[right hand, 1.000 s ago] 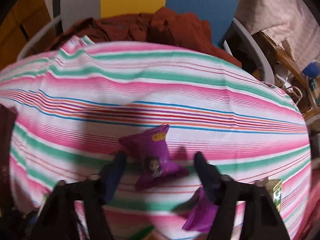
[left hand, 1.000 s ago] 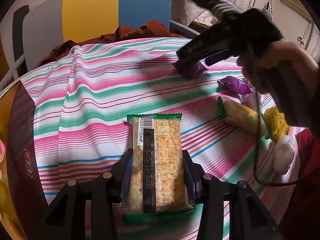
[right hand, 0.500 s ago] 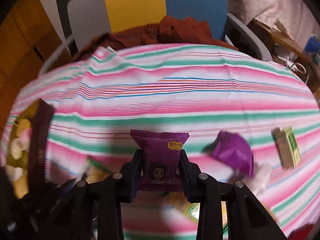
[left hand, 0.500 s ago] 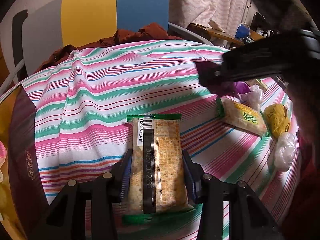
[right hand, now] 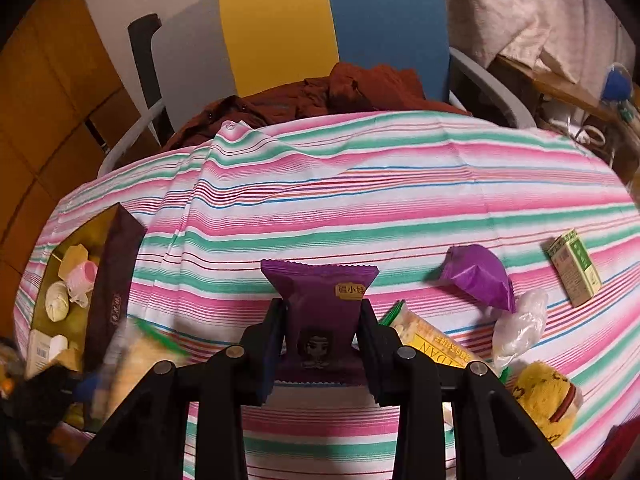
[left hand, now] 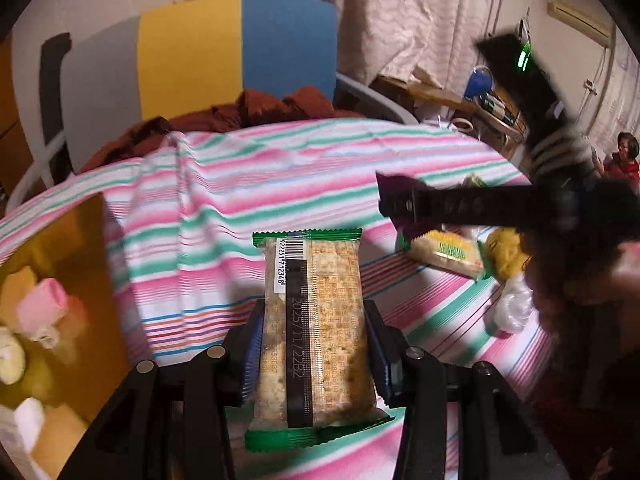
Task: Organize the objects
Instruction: 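Carry the cracker bar and purple packet into the gold tray and open both tools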
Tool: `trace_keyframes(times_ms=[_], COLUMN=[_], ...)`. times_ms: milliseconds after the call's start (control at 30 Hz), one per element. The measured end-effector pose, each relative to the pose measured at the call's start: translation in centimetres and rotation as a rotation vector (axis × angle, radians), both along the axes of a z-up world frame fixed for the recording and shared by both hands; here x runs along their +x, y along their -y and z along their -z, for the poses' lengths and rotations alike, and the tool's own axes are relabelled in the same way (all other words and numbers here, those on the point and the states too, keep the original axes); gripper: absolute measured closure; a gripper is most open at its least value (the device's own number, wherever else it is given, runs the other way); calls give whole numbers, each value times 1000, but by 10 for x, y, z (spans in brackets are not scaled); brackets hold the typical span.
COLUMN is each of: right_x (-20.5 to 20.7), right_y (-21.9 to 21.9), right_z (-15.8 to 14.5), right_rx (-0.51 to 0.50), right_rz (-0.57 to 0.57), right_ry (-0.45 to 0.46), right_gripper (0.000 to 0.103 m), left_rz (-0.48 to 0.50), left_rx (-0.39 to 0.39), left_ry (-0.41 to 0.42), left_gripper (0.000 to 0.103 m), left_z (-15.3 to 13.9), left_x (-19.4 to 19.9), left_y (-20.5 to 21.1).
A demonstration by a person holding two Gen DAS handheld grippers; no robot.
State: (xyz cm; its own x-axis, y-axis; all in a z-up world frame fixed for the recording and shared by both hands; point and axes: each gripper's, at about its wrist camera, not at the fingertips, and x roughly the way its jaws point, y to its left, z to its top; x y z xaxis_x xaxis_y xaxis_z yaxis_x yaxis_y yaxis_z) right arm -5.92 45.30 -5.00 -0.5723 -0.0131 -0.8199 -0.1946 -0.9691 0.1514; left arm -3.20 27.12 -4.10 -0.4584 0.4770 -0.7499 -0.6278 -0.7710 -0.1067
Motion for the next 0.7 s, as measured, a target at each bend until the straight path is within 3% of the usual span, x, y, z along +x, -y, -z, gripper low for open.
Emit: trace_keyframes(times_ms=[167,333,533,700], right_x=[1,-1,1,7], right_y=[1,8,23,63], right_z=[-1,1,-4,-13], right_rx=[24,43,7,-30], right_rz=[0,-28,-60,-138], right_ry=[-5,3,-10,-32], right_gripper=[67,67,67,67], left_rz=[-86,-193,-316,-386], left_rx=[23,22,6,-1], left_ry=[-82,-113,-123,-103], left_gripper=[58,58,58,58], left_z=[-31,-48,-48,-39], left_x=[1,-8,-17,-20], left_y=[38,81,131,162])
